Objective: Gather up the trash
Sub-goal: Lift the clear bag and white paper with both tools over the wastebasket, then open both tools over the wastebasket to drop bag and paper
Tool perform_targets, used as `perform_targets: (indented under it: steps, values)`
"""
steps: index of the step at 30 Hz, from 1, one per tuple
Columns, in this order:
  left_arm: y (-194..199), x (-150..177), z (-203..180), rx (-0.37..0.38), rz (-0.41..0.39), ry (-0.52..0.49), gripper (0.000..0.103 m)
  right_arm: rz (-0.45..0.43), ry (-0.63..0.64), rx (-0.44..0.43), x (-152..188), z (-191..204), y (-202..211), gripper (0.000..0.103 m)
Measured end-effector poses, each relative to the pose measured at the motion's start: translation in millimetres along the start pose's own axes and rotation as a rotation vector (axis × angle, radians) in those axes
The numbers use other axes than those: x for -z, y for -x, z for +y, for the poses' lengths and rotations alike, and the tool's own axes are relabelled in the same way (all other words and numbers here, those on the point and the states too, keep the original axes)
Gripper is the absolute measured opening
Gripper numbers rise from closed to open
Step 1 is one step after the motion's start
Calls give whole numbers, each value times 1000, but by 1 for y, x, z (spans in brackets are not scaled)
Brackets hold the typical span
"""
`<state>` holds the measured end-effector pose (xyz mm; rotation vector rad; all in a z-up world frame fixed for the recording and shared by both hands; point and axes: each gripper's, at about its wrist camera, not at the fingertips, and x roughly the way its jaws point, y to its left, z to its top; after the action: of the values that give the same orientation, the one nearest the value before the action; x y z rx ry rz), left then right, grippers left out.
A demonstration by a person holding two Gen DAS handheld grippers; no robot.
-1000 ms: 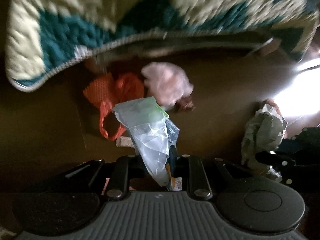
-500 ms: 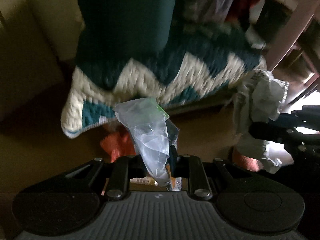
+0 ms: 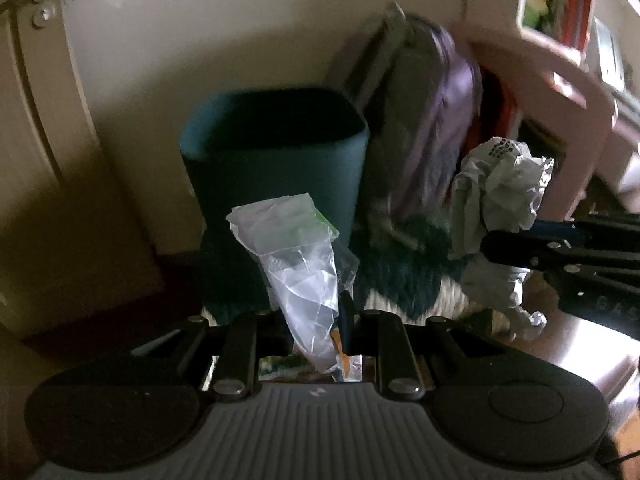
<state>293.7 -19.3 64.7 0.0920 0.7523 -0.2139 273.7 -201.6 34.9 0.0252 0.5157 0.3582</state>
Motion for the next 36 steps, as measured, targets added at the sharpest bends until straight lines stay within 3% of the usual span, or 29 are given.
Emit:
perform_targets:
  steps: [7, 15, 25, 36]
  values:
    - [7, -67, 13, -22, -84, 44, 20, -81, -8, 4, -59, 4, -14, 20]
    - [-26, -128, 32, -64, -125, 84, 20, -91, -31, 30, -105, -4, -63, 20]
    - [-111, -172, 60, -104, -50, 135, 20, -38, -72, 40, -135, -22, -150, 20]
    - [-195, -184, 72, -122, 75, 141, 20, 61, -56, 34, -122, -29, -222, 21]
